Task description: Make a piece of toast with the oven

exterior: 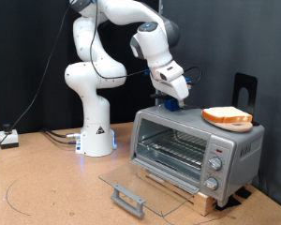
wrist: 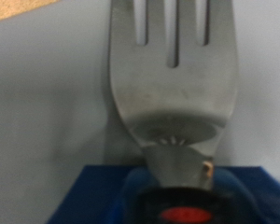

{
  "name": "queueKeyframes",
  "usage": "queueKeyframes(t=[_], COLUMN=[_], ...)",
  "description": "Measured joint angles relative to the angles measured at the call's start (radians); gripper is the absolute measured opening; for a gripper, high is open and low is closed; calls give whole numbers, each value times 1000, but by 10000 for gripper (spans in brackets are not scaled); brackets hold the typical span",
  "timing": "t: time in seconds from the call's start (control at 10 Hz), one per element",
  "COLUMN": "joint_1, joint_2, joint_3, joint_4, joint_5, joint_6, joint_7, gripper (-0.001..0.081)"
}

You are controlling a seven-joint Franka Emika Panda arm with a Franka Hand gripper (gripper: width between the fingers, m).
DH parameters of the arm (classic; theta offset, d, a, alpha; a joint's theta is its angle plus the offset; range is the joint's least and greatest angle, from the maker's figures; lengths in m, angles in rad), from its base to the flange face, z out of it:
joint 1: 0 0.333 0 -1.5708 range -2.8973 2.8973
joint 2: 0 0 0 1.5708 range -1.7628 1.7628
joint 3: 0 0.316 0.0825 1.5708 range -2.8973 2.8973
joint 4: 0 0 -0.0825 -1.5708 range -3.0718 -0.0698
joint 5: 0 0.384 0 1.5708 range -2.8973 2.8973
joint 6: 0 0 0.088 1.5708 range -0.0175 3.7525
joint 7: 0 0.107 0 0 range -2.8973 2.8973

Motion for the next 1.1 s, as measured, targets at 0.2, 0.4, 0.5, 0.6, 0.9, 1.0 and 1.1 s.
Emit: queueKeyframes(t=[0.2, 0.4, 0.5, 0.6, 0.9, 1.0, 1.1], joint_1=[-1, -2, -2, -3, -14, -17, -21], joint_2=[-5, -9, -11, -12, -12, -12, -12], joint_3=[-1, -4, -5, -7, -10, -10, -10], joint_4=[0, 0, 0, 0, 0, 0, 0], joint_5=[-2, -1, -1, -1, -1, -2, -2], joint_6=[-9, -10, -10, -11, -14, -15, -18], joint_7=[1, 4, 5, 6, 8, 8, 8], gripper=[807, 807, 807, 807, 512, 475, 475])
